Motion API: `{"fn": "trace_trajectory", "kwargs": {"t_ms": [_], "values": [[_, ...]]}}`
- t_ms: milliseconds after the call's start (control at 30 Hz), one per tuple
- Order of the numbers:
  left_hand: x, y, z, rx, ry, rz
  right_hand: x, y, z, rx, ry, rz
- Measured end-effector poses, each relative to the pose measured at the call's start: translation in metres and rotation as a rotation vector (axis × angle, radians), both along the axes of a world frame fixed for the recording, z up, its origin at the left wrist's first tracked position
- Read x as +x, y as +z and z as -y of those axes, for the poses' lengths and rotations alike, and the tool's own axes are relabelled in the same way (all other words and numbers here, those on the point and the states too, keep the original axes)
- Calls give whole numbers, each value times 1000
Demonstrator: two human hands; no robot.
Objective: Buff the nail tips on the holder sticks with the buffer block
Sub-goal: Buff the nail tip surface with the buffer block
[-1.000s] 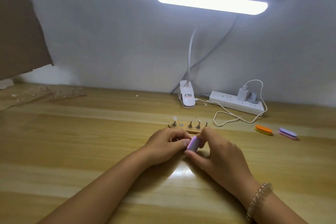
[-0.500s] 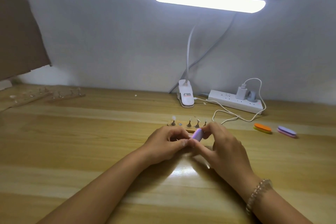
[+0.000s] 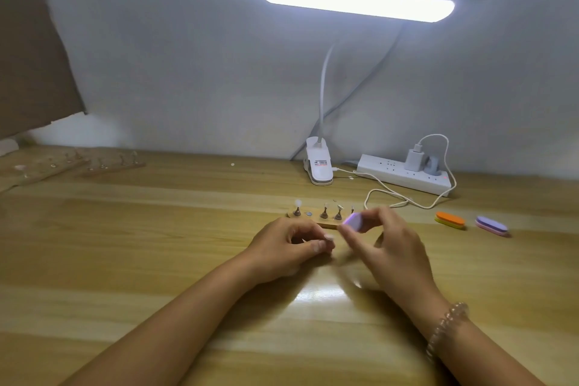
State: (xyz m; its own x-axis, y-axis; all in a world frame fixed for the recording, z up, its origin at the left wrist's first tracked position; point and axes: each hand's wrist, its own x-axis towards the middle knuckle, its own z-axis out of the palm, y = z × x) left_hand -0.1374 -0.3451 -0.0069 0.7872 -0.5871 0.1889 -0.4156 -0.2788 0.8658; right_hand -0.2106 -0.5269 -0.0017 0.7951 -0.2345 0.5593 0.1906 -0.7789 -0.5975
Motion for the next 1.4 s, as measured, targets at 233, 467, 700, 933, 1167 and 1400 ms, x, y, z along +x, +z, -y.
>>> {"fn": "trace_trajectory", "kwargs": {"t_ms": [233,467,700,933,1167,1400], "values": [[4,-4,-2,2,0,38,-8,-3,-15,-267,89,-63],[3,-4,-2,24,-3,65,-8,-1,-15,-294,100,-40],[4,-4,-2,35,14,52,-10,0,-17,-335,73,-23],[4,-4,-2,25,10,60,-7,1,-12,-283,27,-52],[4,-4,-2,-1,11,69,-5,1,-8,-202,-1,-66],[5,-4,-1,10,15,86,-5,3,-9,-205,-2,-65]]}}
